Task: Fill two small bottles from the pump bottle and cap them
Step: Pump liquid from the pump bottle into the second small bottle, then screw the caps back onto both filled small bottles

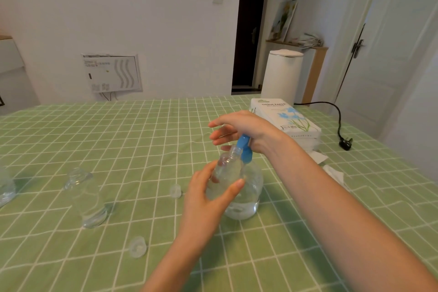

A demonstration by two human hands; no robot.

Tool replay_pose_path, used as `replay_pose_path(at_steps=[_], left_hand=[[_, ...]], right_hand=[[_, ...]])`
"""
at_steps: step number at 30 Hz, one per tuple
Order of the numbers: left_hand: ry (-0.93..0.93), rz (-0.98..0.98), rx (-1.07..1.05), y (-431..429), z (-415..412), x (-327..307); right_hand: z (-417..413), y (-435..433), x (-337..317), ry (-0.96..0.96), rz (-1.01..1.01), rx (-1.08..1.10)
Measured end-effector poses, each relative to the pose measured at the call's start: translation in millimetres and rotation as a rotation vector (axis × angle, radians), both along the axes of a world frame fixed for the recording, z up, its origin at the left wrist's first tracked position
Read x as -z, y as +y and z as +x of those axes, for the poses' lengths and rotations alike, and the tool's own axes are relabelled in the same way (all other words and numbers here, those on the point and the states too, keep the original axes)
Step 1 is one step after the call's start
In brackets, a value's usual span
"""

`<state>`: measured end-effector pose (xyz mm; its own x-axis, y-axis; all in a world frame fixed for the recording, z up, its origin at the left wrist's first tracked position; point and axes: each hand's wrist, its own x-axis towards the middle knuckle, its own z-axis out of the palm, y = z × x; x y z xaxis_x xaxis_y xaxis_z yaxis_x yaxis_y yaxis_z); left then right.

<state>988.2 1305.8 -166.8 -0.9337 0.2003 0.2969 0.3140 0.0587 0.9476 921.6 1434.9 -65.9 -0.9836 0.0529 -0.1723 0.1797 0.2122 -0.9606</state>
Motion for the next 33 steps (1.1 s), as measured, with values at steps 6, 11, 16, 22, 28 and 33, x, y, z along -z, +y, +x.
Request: replay_pose_path(at_steps=[6,11,16,22,28,33], left_hand=[[-0.057,0.024,0.044,-6.8,3.5,-4.1],[-0.080,0.066,0.086,-18.5,15.2,-16.1],[-0.117,0.050,0.064,-47.9,34.3,-15.0],[-0.193,0.093,-0.034,-95.3,63.1,3.5],[-0.188,0.124,-0.179,-147.8,81.6,13.2],[-0.192,0.152,-0.224,-170.3,86.6,16.0]], right_hand=[[1.1,4.0,-6.4,-0.079,-0.045,-0.044],[11.1,7.5,-20.9,-0.039,-0.027,-0.064],[40.8,-5.2,-28.3,0.302,0.240,0.009],[90.1,-52.3,-16.6,0.514,0.238,-0.116],[105.6,-97.4,58.4,0.300,0.261,-0.270],[99.1,-127.6,113.4,0.210,0.586,-0.289]])
